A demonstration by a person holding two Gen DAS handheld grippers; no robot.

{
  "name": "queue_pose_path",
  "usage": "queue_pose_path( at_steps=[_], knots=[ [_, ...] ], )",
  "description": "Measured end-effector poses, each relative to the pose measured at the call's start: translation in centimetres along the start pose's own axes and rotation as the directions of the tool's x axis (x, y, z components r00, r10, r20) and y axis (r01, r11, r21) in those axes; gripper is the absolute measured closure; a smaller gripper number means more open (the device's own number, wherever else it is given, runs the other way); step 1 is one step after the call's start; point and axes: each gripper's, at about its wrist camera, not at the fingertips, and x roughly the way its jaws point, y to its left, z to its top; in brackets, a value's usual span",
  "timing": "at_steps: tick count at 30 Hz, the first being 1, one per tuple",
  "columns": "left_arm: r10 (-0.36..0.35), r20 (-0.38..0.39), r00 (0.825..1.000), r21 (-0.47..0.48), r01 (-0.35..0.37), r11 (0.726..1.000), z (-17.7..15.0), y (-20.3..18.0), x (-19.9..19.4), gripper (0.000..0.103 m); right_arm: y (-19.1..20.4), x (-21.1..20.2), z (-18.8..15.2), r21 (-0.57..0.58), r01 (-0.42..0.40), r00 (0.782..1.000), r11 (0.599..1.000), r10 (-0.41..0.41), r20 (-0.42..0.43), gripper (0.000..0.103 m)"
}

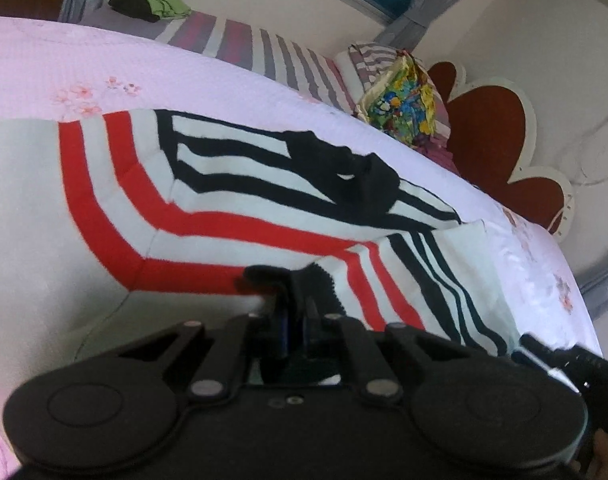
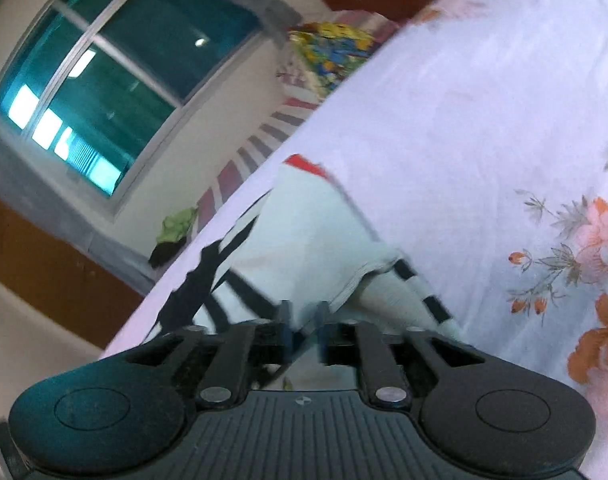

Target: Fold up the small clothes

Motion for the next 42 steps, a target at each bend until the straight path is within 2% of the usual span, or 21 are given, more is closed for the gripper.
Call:
queue_pose_path(
  at_steps=[1,7,8,10,13,16,18,20,21,22,23,25,28,31,34,36,37,38,39,40,42],
  knots=[
    [0.005,0.004,1.0,-0.005,-0.005,1.0,0.0,0.1,0.0,0.097,-0.5,-0.1,0.4,0.025,-0.004,1.0,1.0,0.004,0.017,0.032],
    [0.042,0.012,0.999,0.001,-0.042,0.999,-0.4,0.0,0.2,0.097,-3.0,0.3,2.7,0.09,-0.055,0.998,0.994,0.056,0.0,0.033],
    [0.046,0.019,0.999,0.003,-0.046,0.999,-0.4,-0.1,0.1,0.097,-3.0,0.4,3.0,0.074,-0.053,0.998,0.996,0.054,-0.013,0.036],
    [0.055,0.042,0.998,0.018,-0.056,0.998,-0.6,-0.5,-0.3,0.097,-2.7,0.6,3.4,0.024,-0.009,0.999,1.0,0.01,-0.036,0.087],
    [0.096,0.062,0.993,0.066,-0.1,0.993,-1.0,-1.2,-0.4,0.097,-3.0,0.3,3.3,-0.008,-0.017,0.998,1.0,0.016,-0.061,0.091],
    [0.129,0.057,0.99,0.089,-0.133,0.987,-1.7,-1.1,0.6,0.096,-3.1,0.2,3.2,-0.062,0.022,0.996,0.998,-0.028,-0.088,0.092],
    [0.139,0.066,0.988,0.105,-0.145,0.984,-1.7,-1.3,0.5,0.092,-2.7,-0.6,3.6,-0.085,0.032,0.995,0.996,-0.04,-0.089,0.091],
    [0.176,0.109,0.978,0.104,-0.188,0.977,-2.0,-1.3,-0.4,0.069,-2.5,-2.1,3.0,-0.129,0.025,0.994,0.991,-0.038,-0.1,0.085],
    [0.227,0.143,0.963,0.103,-0.242,0.965,-2.2,-1.3,-1.3,0.058,-2.2,-3.3,2.8,-0.17,0.021,0.996,0.985,-0.035,-0.084,0.083],
    [0.276,0.186,0.943,0.094,-0.297,0.95,-2.4,-1.3,-2.3,0.036,-1.4,-3.8,2.2,-0.219,0.022,0.997,0.976,-0.036,-0.061,0.083],
    [0.291,0.229,0.929,0.09,-0.317,0.944,-2.7,-1.4,-3.3,0.034,-0.8,-4.7,2.1,-0.277,0.024,0.998,0.96,-0.037,-0.043,0.083],
    [0.244,0.252,0.937,0.127,-0.282,0.951,-2.7,-2.6,-3.9,0.035,1.1,-4.5,1.8,-0.392,0.019,0.999,0.92,-0.03,-0.024,0.083],
    [0.157,0.241,0.958,0.218,-0.211,0.953,-2.7,-6.5,-1.9,0.034,6.0,-1.6,0.1,-0.571,-0.056,0.998,0.819,0.037,-0.046,0.083],
    [0.094,0.218,0.971,0.264,-0.151,0.953,-2.9,-9.7,1.1,0.034,9.5,2.7,-2.1,-0.664,-0.119,0.991,0.738,0.05,-0.122,0.083],
    [0.146,0.157,0.977,0.278,-0.186,0.943,-3.6,-10.1,4.2,0.034,9.6,6.2,-3.5,-0.675,-0.202,0.962,0.709,0.014,-0.273,0.083],
    [0.181,0.184,0.966,0.301,-0.231,0.925,-4.4,-9.0,4.2,0.032,8.1,6.0,-3.6,-0.75,-0.112,0.978,0.652,-0.061,-0.199,0.083],
    [0.2,0.196,0.96,0.306,-0.254,0.918,-4.6,-8.3,3.6,0.032,6.9,5.7,-2.5,-0.748,-0.032,0.987,0.663,-0.096,-0.127,0.083],
    [0.21,0.202,0.957,0.311,-0.266,0.912,-4.8,-7.7,3.0,0.032,5.1,5.3,-0.8,-0.697,0.018,0.988,0.717,-0.118,-0.096,0.083],
    [0.212,0.203,0.956,0.305,-0.267,0.914,-4.8,-7.2,2.6,0.032,3.9,5.1,0.4,-0.656,0.0,0.988,0.754,-0.103,-0.118,0.084],
    [0.207,0.201,0.957,0.296,-0.261,0.919,-4.7,-7.1,2.3,0.033,3.6,5.0,1.1,-0.643,-0.035,0.985,0.765,-0.081,-0.15,0.084],
    [0.234,0.23,0.945,0.3,-0.297,0.906,-4.1,-8.6,2.4,0.033,4.9,4.5,1.0,-0.714,-0.009,0.993,0.7,-0.08,-0.091,0.084]
  ],
)
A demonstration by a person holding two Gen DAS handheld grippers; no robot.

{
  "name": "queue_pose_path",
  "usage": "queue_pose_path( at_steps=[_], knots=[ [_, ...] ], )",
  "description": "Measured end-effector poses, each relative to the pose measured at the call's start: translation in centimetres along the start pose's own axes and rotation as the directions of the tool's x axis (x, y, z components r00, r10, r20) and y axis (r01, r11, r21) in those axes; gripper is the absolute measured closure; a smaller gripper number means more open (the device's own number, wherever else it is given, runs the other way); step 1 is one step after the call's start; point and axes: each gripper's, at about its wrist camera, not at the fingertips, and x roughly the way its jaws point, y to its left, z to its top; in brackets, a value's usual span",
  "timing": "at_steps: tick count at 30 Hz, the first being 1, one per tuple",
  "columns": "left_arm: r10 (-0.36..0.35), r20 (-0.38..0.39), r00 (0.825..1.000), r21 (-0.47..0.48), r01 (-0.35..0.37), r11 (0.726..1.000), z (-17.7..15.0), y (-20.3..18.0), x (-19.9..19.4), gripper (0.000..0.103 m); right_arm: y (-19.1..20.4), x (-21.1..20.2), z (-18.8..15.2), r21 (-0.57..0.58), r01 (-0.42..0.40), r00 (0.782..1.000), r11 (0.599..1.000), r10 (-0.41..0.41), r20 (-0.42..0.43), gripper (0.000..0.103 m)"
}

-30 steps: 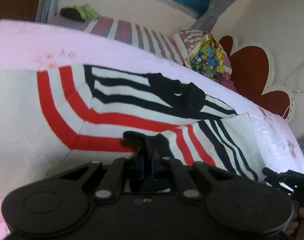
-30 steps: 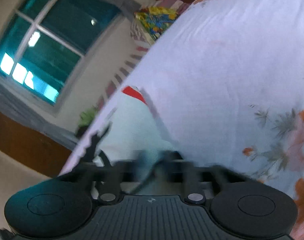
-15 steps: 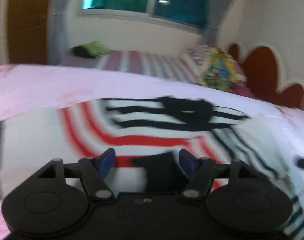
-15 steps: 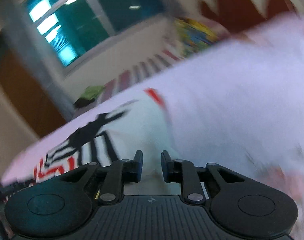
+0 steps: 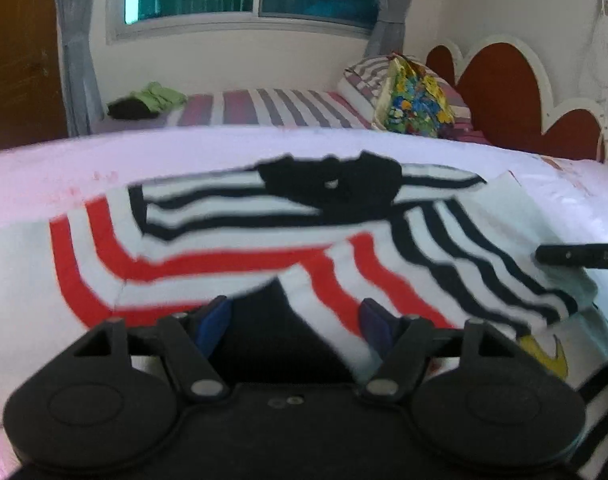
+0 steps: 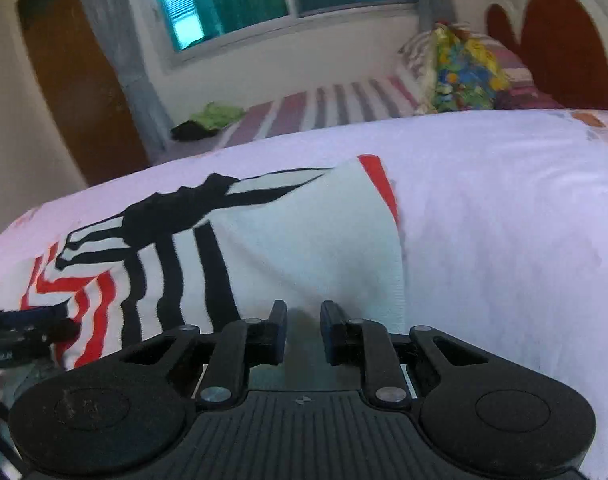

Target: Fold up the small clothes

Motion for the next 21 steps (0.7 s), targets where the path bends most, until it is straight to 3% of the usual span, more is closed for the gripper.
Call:
queue_pose_path(
  at_steps=[2,6,10,12,17,21],
  knots=[
    [-0.035,0.031,0.999,0.01,0.034,0.999,1.5,-1.4,0.2,0.032,0.7,0.6,1.4,-0.037,-0.013,0.998,0.999,0.015,0.059,0.084],
    [-0.083,0.025,0.996,0.037,0.082,0.996,3.7,-4.9,2.3,0.032,-0.2,4.4,4.1,-0.004,0.005,0.999,1.0,-0.005,0.044,0.084],
    [-0.068,-0.016,0.998,0.034,0.068,0.997,4.3,-6.3,5.0,0.032,-3.1,7.2,5.7,0.035,0.123,0.992,0.992,-0.123,0.005,0.084],
    [-0.052,-0.065,0.996,0.006,0.053,0.999,3.8,-5.7,6.2,0.03,-5.2,8.2,5.3,0.111,0.089,0.996,0.99,-0.088,-0.015,0.084],
    [-0.037,-0.017,0.999,0.009,0.037,0.999,2.8,-5.7,6.4,0.027,-5.6,8.1,5.3,0.05,0.067,0.998,0.996,-0.067,-0.007,0.084],
    [-0.034,0.027,0.999,-0.003,0.034,0.999,3.3,-6.1,3.6,0.027,-5.4,6.0,5.9,0.056,0.049,0.999,0.997,-0.048,-0.016,0.084]
  ],
)
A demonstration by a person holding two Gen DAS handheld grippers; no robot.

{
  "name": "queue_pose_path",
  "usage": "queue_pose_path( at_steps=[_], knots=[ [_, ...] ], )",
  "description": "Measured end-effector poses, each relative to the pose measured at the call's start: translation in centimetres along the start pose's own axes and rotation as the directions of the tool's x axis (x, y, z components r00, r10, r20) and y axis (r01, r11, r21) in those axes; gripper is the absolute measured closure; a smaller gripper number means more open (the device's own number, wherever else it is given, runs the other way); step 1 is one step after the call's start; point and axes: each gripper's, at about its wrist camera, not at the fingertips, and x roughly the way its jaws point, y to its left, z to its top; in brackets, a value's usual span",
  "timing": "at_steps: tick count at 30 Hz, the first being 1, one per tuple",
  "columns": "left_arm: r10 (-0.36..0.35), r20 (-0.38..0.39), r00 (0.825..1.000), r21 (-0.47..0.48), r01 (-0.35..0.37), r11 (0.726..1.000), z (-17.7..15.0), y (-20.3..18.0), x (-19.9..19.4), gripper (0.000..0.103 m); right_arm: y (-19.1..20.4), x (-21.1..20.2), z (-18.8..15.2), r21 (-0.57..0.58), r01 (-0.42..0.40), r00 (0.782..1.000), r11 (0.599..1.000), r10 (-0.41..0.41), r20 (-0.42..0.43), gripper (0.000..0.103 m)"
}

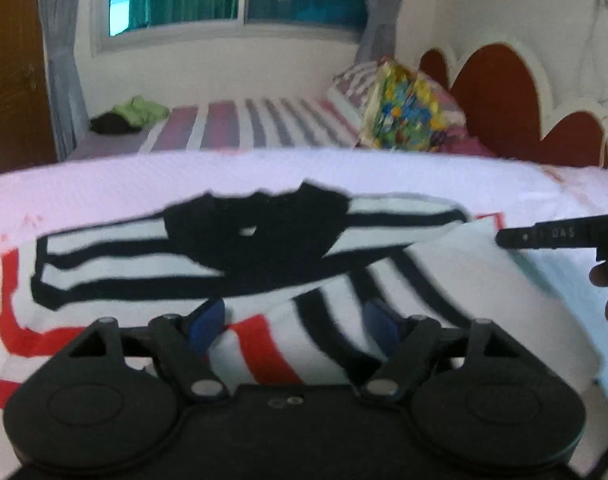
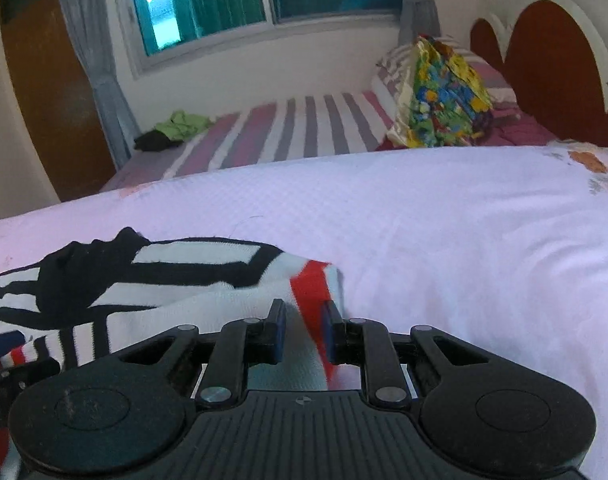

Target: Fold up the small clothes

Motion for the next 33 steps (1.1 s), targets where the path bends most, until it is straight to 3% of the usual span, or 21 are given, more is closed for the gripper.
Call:
queue_pose_path(
  at_steps=[6,9,12,22,29,33],
  knots=[
    [-0.066,-0.009,0.998,0.021,0.066,0.998,-1.8,-2.5,-2.9,0.027,2.0,-6.1,-4.6,-0.013,-0.106,0.994,0.994,0.106,0.014,0.084],
    [-0.024,-0.06,0.998,0.087,0.029,0.996,-3.5,-3.9,-2.0,0.027,3.2,-6.7,-7.3,-0.057,-0.071,0.997,0.996,0.07,-0.01,0.084],
    [-0.019,-0.039,0.999,0.09,0.022,0.996,-4.1,-3.6,-2.1,0.024,3.7,-6.8,-9.1,-0.09,-0.042,0.999,0.995,0.043,0.008,0.084],
    [-0.005,-0.058,0.998,0.094,0.01,0.996,-5.1,-1.2,-3.9,0.023,4.0,-7.5,-10.2,-0.101,-0.04,0.999,0.994,0.039,-0.016,0.084],
    [0.001,-0.076,0.997,0.094,0.006,0.996,-4.8,-0.9,-4.2,0.023,4.0,-6.8,-9.1,-0.035,-0.03,0.997,0.999,0.028,-0.066,0.083],
    [0.009,-0.081,0.997,0.105,0.0,0.995,-4.8,-1.0,-3.7,0.02,4.3,-6.4,-8.7,-0.044,-0.048,0.995,0.998,0.044,-0.084,0.07]
  ],
)
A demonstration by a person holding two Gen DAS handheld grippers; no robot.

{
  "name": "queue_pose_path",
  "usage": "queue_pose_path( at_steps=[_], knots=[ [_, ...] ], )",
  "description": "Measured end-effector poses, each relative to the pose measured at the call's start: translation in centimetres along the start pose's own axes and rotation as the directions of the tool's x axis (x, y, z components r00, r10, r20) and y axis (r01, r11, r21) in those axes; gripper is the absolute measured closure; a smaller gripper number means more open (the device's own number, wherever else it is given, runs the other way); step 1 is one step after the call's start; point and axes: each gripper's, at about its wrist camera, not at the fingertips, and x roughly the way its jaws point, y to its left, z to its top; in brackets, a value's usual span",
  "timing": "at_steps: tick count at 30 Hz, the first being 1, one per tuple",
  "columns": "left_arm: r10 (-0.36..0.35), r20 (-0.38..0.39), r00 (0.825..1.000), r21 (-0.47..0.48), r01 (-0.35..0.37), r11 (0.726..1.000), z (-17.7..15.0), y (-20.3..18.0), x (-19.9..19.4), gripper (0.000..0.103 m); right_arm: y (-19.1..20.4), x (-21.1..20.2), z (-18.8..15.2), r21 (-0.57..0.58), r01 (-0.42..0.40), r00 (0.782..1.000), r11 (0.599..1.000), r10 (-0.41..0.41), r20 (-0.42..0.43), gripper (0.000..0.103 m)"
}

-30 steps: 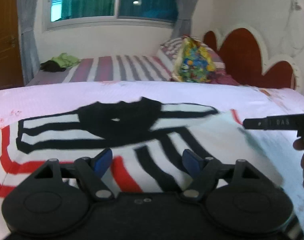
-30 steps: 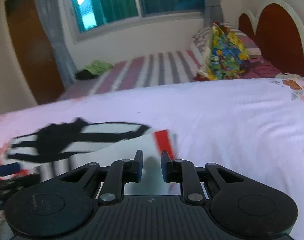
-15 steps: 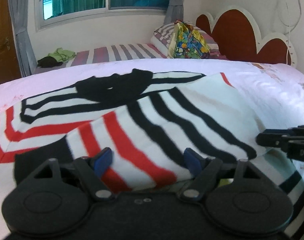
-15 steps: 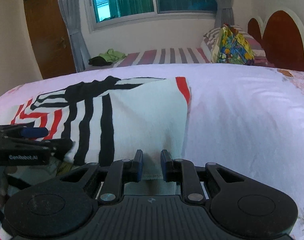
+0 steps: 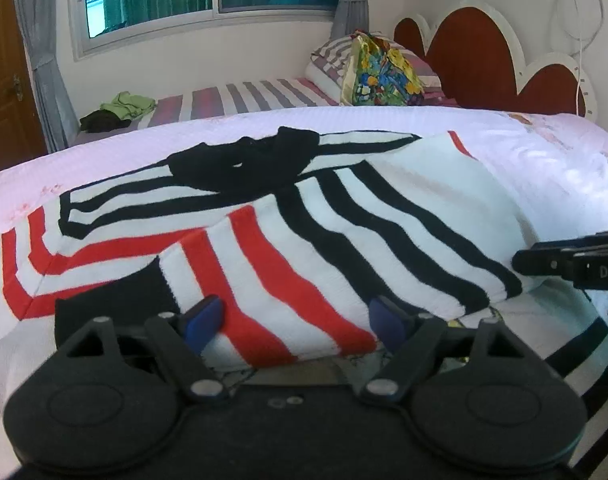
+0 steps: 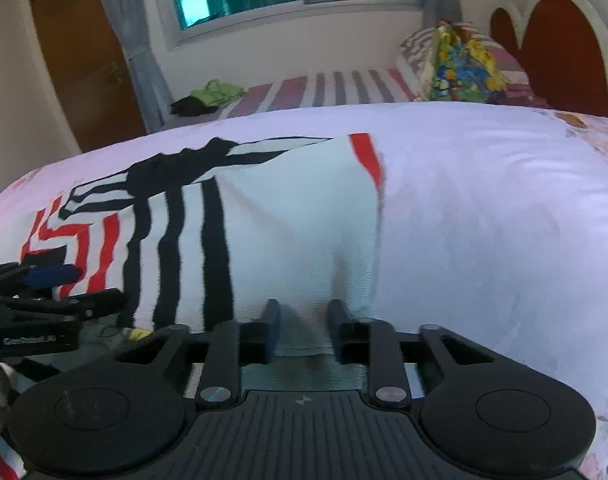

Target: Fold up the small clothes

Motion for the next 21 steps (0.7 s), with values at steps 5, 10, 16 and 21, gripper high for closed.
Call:
queue_pose_path(
  at_steps=[5,10,16,21],
  knots=[
    [-0.009,-0.016,1.0,-0.017,0.009,1.0,0.1,0.3,0.3,0.015,0.8,0.1,0.3,-0.018,0.027,1.0,0.999,-0.027,0.006,0.069],
    [0.008,0.036,0.999,-0.109,-0.004,0.994,0.7,3.5,-3.7,0.017,-0.5,-2.2,0.6,0.097,-0.005,0.995,0.995,-0.005,0.101,0.069],
    [0.236,0.163,0.958,-0.546,-0.112,0.83,-4.0,17.1,-11.9,0.019,-0.2,-3.4,0.5,0.135,-0.001,0.996,0.991,-0.011,0.088,0.069],
    [0.355,0.074,0.932,-0.796,-0.159,0.584,-11.0,29.4,-15.5,0.021,1.3,-4.2,0.5,0.227,-0.001,0.995,0.974,-0.021,0.095,0.069]
  ],
)
